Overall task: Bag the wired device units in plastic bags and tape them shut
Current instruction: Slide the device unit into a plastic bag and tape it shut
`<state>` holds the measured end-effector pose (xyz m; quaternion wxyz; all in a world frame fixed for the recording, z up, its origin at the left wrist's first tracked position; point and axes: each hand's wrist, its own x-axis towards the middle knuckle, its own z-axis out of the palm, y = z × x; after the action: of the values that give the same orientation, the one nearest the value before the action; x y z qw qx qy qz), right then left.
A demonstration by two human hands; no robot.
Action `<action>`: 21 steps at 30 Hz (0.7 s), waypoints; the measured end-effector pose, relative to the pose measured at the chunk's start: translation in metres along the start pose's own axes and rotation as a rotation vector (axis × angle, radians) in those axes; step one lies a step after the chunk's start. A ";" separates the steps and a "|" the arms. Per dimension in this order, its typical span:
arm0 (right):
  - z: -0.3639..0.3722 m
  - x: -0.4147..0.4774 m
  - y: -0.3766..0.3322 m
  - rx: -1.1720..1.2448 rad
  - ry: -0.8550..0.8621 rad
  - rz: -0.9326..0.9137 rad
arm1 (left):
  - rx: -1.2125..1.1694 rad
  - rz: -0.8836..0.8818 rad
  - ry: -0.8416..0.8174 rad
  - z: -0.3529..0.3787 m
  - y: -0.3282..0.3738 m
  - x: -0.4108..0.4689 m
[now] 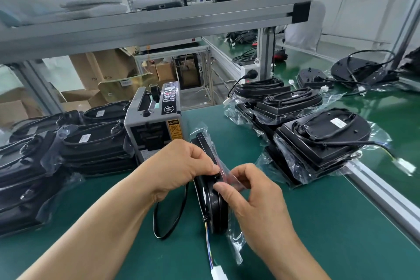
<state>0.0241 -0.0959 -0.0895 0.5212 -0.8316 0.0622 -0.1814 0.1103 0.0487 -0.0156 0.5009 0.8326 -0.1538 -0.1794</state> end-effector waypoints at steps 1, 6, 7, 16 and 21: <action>0.000 0.000 0.000 -0.004 0.001 -0.003 | -0.002 0.006 0.007 0.001 -0.001 0.000; 0.000 0.000 0.000 -0.023 0.004 -0.013 | 0.006 -0.005 0.026 0.003 0.000 -0.002; -0.001 0.000 0.000 -0.027 0.003 -0.017 | 0.005 -0.013 0.025 0.003 0.000 -0.003; -0.001 -0.001 0.000 -0.053 0.010 -0.036 | -0.098 -0.091 0.018 0.005 0.002 -0.005; 0.001 -0.001 0.000 -0.062 0.011 -0.048 | -0.083 -0.065 0.036 0.007 -0.001 -0.004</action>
<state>0.0238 -0.0949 -0.0901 0.4905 -0.8475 0.0508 -0.1964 0.1037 0.0460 -0.0191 0.5316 0.8187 -0.1101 -0.1870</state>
